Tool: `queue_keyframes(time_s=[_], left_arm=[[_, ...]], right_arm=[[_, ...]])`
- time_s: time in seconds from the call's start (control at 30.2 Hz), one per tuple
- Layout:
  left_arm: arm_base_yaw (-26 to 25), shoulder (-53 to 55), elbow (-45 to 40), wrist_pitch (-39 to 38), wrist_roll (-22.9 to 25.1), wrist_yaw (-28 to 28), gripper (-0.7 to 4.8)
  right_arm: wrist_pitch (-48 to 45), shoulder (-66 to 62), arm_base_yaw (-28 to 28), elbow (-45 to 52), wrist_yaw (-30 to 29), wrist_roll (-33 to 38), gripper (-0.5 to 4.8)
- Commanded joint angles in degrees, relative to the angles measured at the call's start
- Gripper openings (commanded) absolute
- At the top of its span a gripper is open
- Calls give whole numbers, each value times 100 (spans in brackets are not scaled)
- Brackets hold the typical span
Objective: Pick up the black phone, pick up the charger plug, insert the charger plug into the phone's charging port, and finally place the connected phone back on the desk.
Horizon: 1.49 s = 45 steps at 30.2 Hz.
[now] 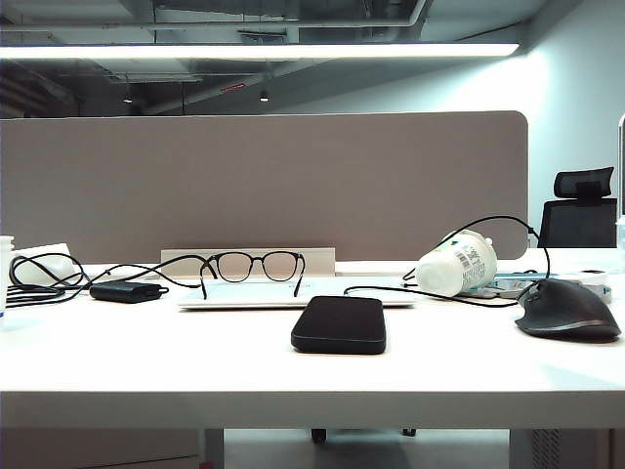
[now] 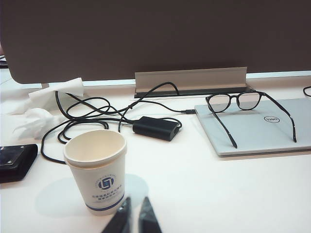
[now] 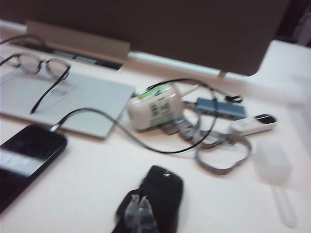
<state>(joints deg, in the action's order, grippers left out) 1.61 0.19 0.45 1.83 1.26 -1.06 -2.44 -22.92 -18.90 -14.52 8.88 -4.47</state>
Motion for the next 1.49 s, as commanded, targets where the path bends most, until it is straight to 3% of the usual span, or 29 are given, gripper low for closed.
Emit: queue_keyframes(time_s=[0.03, 0.17, 0.3, 0.6, 0.73, 0.93, 1.49], left_arm=[[-11, 2, -2, 39, -20, -26, 28], [-13, 2, -2, 37, -20, -24, 28], [-13, 2, -2, 37, -20, -24, 28], [-13, 2, -2, 37, -20, -24, 28], [-13, 2, -2, 37, -20, -24, 28], [-13, 2, -2, 37, -20, -24, 28], [-13, 2, -2, 37, -20, -24, 28]], right_arm=[[-79, 872, 509, 422, 11, -9, -1], [-83, 1810, 1274, 905, 15, -9, -1], [-85, 2234, 1572, 1296, 9, -2, -1], [247, 2275, 1526, 1423, -11, 24, -1], [267, 2275, 1469, 1423, -435, 28, -1], [262, 2275, 1475, 1423, -431, 579, -1], [262, 2275, 1478, 1423, -433, 577, -1]])
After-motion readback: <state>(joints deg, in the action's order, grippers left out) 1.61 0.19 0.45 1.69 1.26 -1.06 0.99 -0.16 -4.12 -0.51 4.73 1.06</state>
